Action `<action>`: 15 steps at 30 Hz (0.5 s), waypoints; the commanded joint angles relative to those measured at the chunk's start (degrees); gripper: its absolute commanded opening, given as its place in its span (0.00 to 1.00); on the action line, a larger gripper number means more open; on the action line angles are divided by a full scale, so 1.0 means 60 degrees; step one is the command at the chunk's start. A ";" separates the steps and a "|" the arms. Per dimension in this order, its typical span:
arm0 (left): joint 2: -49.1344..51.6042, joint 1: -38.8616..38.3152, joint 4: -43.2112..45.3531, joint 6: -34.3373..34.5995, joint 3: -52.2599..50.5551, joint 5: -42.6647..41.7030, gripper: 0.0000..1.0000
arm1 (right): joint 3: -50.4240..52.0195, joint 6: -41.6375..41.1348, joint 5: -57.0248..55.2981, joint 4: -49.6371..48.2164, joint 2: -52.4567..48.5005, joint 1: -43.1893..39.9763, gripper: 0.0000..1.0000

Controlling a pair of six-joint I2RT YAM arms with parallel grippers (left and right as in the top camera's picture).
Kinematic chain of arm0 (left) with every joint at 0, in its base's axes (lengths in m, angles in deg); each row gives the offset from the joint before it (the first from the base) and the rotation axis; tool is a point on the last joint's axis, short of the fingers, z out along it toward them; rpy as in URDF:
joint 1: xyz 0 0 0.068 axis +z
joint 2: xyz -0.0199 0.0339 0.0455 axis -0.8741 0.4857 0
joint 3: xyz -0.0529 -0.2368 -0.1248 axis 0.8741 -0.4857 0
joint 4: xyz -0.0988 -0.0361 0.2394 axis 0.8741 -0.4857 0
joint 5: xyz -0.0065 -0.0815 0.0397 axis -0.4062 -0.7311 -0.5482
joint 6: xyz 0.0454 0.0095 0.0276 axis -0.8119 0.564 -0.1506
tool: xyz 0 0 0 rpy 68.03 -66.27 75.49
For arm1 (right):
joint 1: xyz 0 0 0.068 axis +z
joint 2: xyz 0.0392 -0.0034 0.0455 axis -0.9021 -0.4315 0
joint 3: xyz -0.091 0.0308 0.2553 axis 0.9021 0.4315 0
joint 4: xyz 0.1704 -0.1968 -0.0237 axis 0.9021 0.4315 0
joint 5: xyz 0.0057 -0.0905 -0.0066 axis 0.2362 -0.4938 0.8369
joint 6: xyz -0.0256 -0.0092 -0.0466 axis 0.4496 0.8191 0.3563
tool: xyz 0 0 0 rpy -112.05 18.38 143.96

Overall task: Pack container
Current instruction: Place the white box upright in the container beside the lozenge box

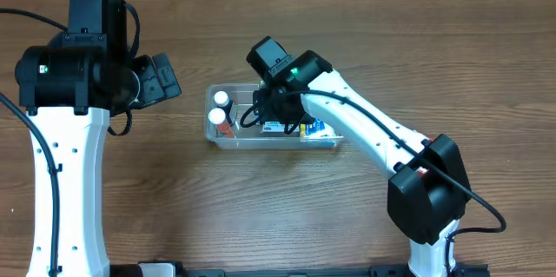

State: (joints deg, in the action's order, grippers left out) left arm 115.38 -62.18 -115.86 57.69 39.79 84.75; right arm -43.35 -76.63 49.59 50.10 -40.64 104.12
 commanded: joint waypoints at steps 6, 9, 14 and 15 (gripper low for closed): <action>-0.0004 0.0015 -0.0080 -0.0219 -0.0018 -0.0044 1.00 | 0.0350 -0.0120 -0.0233 -0.0168 -0.0455 -0.0011 0.85; -0.0004 0.0015 -0.0076 -0.0215 -0.0018 -0.0044 1.00 | 0.0350 -0.0080 -0.0240 -0.0138 -0.0455 -0.0011 0.92; -0.0004 0.0015 -0.0131 -0.0219 -0.0018 -0.0044 1.00 | 0.0208 -0.0084 -0.0302 0.0073 0.0117 -0.0138 0.93; -0.0004 0.0015 -0.0135 -0.0222 -0.0018 -0.0040 1.00 | -0.0004 -0.0087 -0.0492 0.0324 0.0481 -0.0248 0.93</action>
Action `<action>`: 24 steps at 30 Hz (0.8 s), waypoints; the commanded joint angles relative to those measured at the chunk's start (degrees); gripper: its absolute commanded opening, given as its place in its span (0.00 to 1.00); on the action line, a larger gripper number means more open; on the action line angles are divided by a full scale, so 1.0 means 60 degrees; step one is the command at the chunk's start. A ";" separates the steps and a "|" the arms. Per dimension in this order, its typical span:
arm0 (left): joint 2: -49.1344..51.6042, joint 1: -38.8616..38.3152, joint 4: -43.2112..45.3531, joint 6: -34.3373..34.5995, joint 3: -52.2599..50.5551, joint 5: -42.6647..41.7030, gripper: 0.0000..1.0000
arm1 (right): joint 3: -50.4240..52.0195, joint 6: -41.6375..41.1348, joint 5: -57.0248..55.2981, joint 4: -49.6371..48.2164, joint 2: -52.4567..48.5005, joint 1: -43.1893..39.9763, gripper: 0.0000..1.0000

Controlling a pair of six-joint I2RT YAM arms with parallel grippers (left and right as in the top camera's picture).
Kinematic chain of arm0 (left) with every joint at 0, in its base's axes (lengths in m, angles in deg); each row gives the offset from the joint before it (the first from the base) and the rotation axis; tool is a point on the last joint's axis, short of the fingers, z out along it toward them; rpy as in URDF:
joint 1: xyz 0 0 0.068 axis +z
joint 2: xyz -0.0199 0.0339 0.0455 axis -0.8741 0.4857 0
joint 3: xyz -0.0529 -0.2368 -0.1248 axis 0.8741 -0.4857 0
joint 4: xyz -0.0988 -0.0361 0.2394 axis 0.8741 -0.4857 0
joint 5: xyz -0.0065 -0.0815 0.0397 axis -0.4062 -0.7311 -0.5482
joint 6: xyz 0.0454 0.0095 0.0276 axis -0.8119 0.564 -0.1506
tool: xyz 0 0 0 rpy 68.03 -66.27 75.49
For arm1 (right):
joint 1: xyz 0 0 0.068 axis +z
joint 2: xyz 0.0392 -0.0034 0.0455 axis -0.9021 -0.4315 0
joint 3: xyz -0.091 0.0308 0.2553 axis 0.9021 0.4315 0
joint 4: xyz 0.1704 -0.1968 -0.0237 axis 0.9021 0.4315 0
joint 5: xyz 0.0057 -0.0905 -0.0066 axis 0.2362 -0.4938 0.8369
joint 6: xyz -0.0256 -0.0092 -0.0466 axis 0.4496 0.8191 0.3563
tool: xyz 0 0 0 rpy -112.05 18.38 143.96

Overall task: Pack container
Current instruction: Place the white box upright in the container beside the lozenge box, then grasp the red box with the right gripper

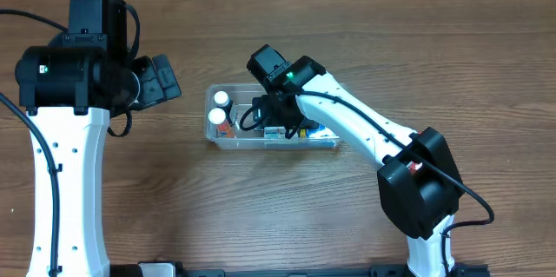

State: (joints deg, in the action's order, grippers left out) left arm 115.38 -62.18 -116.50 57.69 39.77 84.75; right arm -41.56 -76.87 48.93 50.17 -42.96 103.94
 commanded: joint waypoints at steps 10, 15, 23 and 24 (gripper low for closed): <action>-0.0004 0.0015 -0.0066 -0.0219 -0.0015 -0.0040 1.00 | -0.0477 0.1071 -0.0543 0.3694 0.4998 -0.6743 1.00; -0.0004 0.0015 -0.0066 -0.0219 -0.0015 -0.0044 1.00 | 0.3020 0.2590 0.0237 0.1974 0.4921 -0.7985 1.00; -0.0004 0.0015 -0.0073 -0.0215 -0.0015 -0.0044 1.00 | 0.7155 0.2798 0.0310 -0.2000 0.4754 -0.8000 1.00; -0.0004 0.0015 -0.0076 -0.0215 -0.0015 -0.0044 1.00 | 0.7442 0.2794 0.0313 -0.2368 0.4754 -0.8000 1.00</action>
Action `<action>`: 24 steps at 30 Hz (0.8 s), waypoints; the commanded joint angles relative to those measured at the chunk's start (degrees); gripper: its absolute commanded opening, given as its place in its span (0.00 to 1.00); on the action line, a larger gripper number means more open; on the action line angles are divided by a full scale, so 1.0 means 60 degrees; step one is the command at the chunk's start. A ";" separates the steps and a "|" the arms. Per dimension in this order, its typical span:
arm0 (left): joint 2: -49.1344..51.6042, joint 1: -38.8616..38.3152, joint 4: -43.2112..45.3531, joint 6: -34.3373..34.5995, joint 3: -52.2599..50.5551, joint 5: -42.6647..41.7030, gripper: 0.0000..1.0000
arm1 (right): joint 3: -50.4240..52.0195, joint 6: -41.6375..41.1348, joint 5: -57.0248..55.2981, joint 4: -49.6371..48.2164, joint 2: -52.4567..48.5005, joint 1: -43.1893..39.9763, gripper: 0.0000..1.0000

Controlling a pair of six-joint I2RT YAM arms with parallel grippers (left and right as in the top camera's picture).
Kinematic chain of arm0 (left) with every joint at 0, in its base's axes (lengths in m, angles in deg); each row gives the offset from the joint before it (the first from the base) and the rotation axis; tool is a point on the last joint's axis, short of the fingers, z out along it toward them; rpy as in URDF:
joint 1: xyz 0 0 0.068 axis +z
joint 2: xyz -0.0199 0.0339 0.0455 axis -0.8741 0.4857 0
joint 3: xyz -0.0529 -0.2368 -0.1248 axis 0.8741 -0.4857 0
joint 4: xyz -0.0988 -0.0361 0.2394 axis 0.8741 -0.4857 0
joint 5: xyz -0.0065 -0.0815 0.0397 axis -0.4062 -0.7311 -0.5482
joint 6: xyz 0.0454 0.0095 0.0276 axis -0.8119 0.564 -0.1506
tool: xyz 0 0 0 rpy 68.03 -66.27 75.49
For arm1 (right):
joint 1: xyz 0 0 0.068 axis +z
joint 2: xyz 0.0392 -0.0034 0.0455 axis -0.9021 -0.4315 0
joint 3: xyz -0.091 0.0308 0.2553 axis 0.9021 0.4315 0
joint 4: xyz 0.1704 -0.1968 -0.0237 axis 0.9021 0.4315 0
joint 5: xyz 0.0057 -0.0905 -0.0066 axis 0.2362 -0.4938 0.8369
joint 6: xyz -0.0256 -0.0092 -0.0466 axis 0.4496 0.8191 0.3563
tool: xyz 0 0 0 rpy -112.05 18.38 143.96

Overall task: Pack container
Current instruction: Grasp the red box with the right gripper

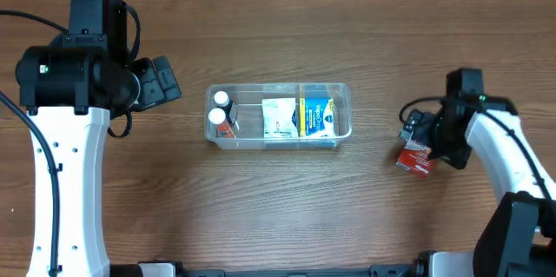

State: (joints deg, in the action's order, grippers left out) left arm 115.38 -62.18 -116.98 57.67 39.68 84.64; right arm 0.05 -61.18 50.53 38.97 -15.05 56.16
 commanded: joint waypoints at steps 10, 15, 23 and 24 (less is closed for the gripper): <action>-0.0004 0.0015 -0.0004 -0.0215 0.0000 -0.0022 1.00 | 0.1293 0.0171 -0.0062 -0.1756 0.0098 -0.0036 0.95; -0.0004 0.0015 -0.0015 -0.0215 0.0000 -0.0022 1.00 | 0.1534 0.0138 -0.0178 -0.1989 0.0040 -0.0036 0.95; -0.0004 0.0015 -0.0015 -0.0215 0.0000 -0.0022 1.00 | 0.1534 0.0138 -0.0237 -0.1985 -0.1027 -0.0033 0.95; -0.0004 0.0015 -0.0015 -0.0215 0.0000 -0.0022 1.00 | 0.1534 0.0138 -0.0233 -0.2004 -0.1027 -0.0033 0.93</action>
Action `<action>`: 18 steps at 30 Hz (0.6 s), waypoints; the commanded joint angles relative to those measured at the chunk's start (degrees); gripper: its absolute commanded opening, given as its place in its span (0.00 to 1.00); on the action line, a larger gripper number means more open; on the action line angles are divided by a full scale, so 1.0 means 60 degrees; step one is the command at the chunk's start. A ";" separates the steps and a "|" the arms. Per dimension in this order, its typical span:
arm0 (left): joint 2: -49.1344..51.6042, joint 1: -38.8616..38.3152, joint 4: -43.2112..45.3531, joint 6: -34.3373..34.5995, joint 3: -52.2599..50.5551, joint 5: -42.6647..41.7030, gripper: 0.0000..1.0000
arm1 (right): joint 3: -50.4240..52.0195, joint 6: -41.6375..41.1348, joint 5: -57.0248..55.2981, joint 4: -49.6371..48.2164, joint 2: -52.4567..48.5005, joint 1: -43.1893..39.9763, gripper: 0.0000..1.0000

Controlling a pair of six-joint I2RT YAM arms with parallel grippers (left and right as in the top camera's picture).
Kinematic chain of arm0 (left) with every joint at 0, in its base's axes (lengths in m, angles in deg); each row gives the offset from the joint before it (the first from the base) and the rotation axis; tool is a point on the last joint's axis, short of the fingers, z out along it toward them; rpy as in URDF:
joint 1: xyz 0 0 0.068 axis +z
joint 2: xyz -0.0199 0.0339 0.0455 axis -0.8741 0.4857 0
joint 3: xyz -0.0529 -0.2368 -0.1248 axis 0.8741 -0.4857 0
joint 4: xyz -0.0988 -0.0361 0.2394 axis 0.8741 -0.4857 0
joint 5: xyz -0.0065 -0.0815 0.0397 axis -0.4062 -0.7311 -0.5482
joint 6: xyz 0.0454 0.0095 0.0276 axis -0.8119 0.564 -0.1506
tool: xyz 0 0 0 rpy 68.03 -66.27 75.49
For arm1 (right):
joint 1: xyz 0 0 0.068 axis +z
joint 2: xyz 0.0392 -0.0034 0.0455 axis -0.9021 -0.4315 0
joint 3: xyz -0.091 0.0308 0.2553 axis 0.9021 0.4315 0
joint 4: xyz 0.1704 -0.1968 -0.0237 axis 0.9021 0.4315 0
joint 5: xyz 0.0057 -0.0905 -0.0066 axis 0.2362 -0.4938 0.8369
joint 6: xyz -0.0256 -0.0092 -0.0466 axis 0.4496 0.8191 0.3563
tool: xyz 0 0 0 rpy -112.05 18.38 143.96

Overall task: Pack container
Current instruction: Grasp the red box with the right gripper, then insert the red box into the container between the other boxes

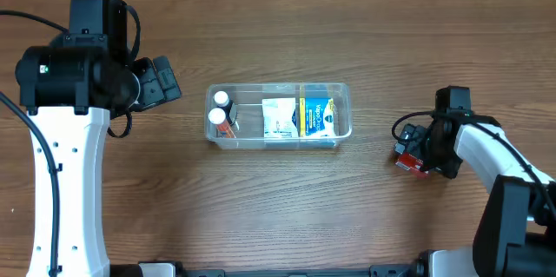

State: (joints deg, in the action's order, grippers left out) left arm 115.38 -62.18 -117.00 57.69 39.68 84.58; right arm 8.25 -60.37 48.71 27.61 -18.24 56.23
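Observation:
A clear plastic container [340, 91] sits mid-table. It holds two white-capped bottles [218, 108] at its left end, a white packet [278, 120] in the middle and a blue and yellow packet [319, 118] on the right. A red packet [412, 165] lies on the table to the right of the container. My right gripper [410, 148] is down over the packet's upper part; its fingers are hidden under the wrist. The left gripper [162, 79] hangs at the far left, away from the container.
The brown wooden table [278, 216] carries nothing else. The left arm's white links run down the left side, and the right arm's run down the right edge.
My right gripper has shifted a little left and closer onto the red packet, which has barely moved. The container's contents and the left arm are unchanged.
My right gripper was down inside the container over the white packet at the two oldest moments. Then it was far to the right, above the red packet on the table, with the white packet left in the container. Now it sits on the red packet.

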 commanded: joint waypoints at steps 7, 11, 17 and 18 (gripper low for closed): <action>-0.0004 0.0015 -0.0018 -0.0219 0.0000 -0.0015 1.00 | -0.0936 0.0004 0.0419 0.0998 -0.0488 -0.0025 0.74; -0.0004 0.0015 -0.0051 -0.0219 0.0000 -0.0015 1.00 | -0.2867 0.0047 0.0423 0.2779 -0.0131 0.0131 0.75; -0.0004 0.0015 -0.0087 -0.0215 0.0000 -0.0015 1.00 | -0.5905 0.0339 0.0991 0.3825 0.1443 0.3067 0.75; -0.0004 0.0015 -0.0084 -0.0215 0.0000 -0.0015 1.00 | -0.5996 0.0463 0.0987 0.3483 0.1530 0.3821 0.75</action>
State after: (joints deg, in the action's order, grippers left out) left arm 115.38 -62.18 -117.39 57.67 39.68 84.58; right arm -24.45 -58.88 53.04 50.73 -12.12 70.96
